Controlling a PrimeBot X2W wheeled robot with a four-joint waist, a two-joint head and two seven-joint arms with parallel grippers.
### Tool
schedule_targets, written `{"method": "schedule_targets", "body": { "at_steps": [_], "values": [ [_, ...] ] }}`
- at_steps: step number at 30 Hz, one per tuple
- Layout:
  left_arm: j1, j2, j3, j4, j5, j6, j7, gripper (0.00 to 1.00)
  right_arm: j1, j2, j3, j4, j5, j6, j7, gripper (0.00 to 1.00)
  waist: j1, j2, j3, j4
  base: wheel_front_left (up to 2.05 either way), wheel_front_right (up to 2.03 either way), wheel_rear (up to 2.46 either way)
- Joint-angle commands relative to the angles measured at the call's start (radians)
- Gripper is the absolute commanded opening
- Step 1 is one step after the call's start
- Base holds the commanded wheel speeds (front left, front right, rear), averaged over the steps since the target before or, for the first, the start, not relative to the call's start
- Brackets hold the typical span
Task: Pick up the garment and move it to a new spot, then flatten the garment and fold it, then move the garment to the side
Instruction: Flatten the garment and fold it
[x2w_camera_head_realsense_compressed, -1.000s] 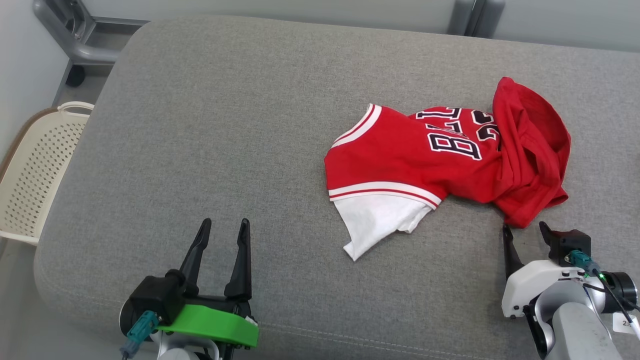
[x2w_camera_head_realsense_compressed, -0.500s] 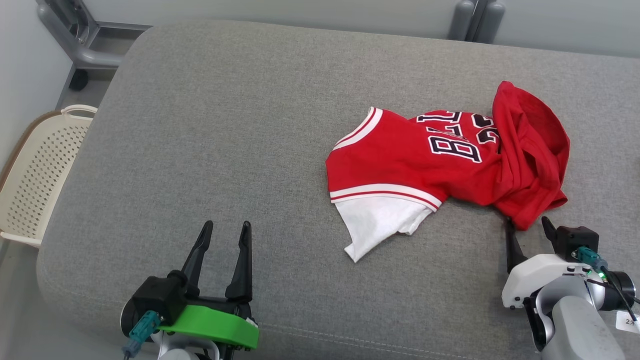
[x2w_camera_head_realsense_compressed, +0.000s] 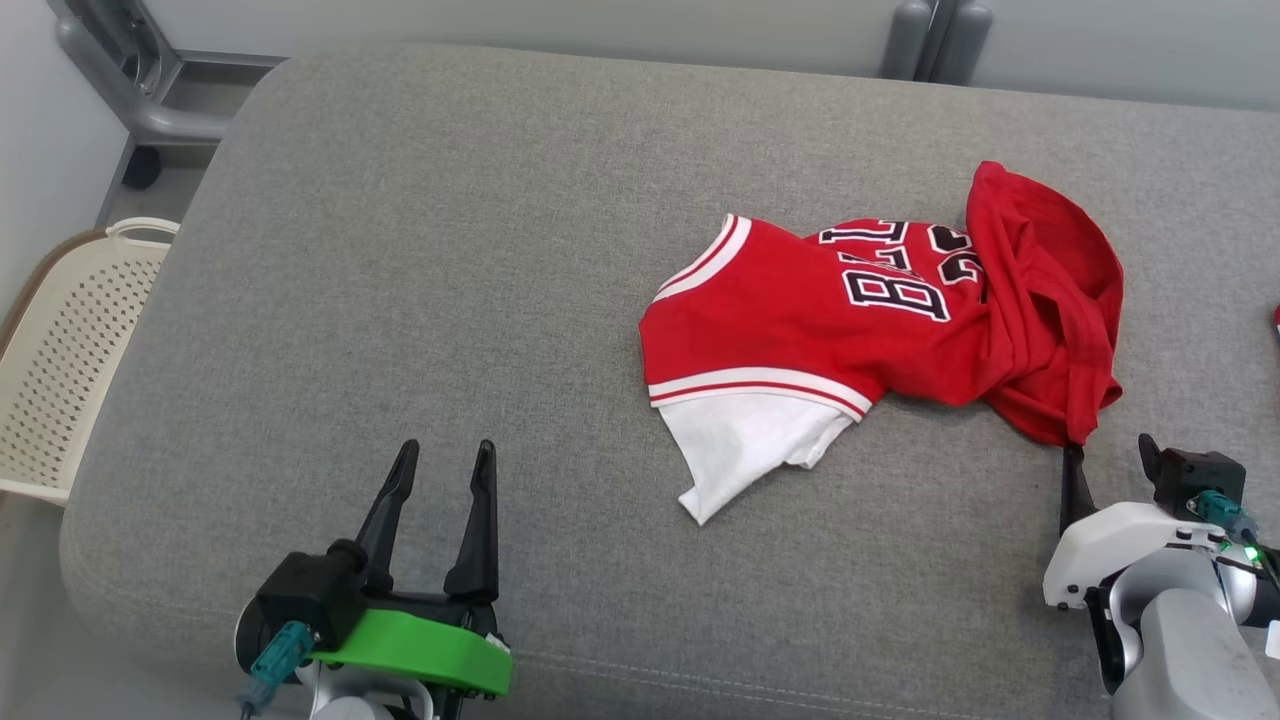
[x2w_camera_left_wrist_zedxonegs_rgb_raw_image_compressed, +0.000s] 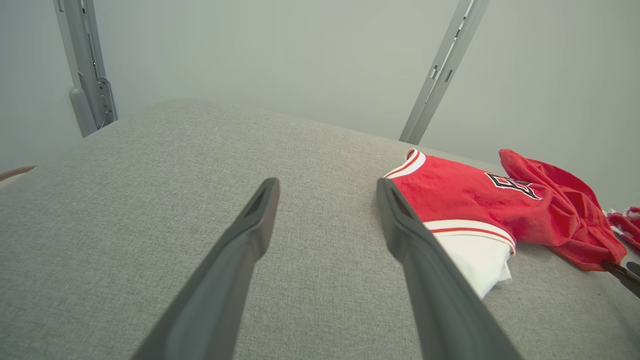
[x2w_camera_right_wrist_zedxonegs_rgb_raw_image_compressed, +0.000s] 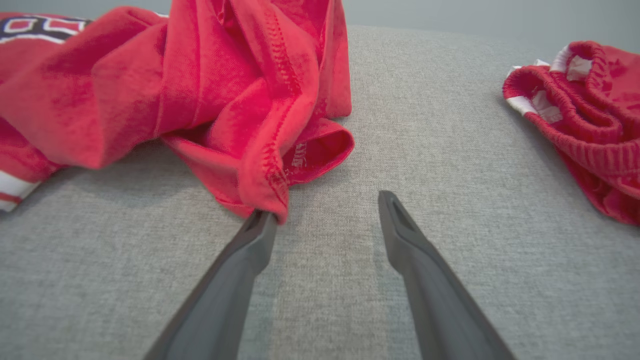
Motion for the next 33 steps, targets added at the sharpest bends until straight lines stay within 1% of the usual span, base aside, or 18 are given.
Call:
{"method": "schedule_targets", "body": {
  "at_steps": [1,2,11,14,16,20,23,25,29,33],
  "values": [
    [-0.010,0.001,0.003,-0.004,0.006,-0.004,-0.003,1.00,-0.013,-0.003,-0.001,0.004,-0.007,-0.002,-0.003,0.19,0.0000,-0.0001,0.005,-0.002,0.00,0.00,0.00],
    [-0.013,0.001,0.002,-0.004,0.006,-0.004,-0.003,1.00,-0.017,-0.003,-0.002,0.006,-0.007,-0.002,-0.003,0.00,0.0000,-0.0001,0.006,-0.002,0.00,0.00,0.00],
    [-0.018,0.001,0.002,0.000,-0.002,-0.002,-0.003,1.00,-0.021,-0.003,-0.016,0.021,-0.019,-0.002,-0.003,0.00,0.0000,-0.0001,0.003,0.001,0.00,0.00,0.00],
    [-0.013,0.001,0.007,-0.001,-0.003,0.000,-0.003,1.00,-0.013,-0.004,-0.027,-0.011,-0.056,-0.002,-0.003,0.00,0.0000,-0.0001,-0.005,0.000,0.00,0.00,0.00],
    [-0.007,0.001,0.009,-0.001,-0.003,0.002,-0.003,1.00,-0.008,-0.004,-0.042,-0.054,-0.092,-0.002,0.002,0.00,0.0000,-0.0001,-0.012,-0.002,0.00,0.00,0.00],
    [0.008,0.001,0.012,-0.004,-0.003,0.005,-0.003,1.00,-0.001,-0.004,-0.051,-0.186,-0.138,-0.002,0.045,0.00,0.0000,-0.0001,-0.027,-0.008,0.00,0.00,0.00],
    [0.017,0.001,0.015,-0.009,-0.004,0.008,-0.003,1.00,0.018,-0.004,-0.046,-0.330,-0.155,-0.002,0.109,0.00,0.0000,-0.0001,-0.038,-0.013,0.00,0.00,0.00],
    [0.023,0.001,0.016,-0.010,-0.004,0.009,-0.003,1.00,0.044,-0.002,-0.025,-0.435,-0.159,-0.002,0.165,0.00,0.0000,-0.0001,-0.044,-0.017,0.00,0.00,0.00],
    [0.030,0.001,0.016,-0.012,-0.006,0.011,-0.003,1.00,0.135,-0.003,0.027,-0.652,-0.150,-0.002,0.316,0.00,0.0000,-0.0001,-0.054,-0.021,0.00,0.00,0.00],
    [0.037,0.001,0.017,-0.013,-0.005,0.012,-0.003,1.00,0.257,-0.004,0.037,-0.804,-0.117,-0.002,0.513,0.00,0.0000,-0.0001,-0.060,-0.025,0.00,0.00,0.00]
  ]
}}
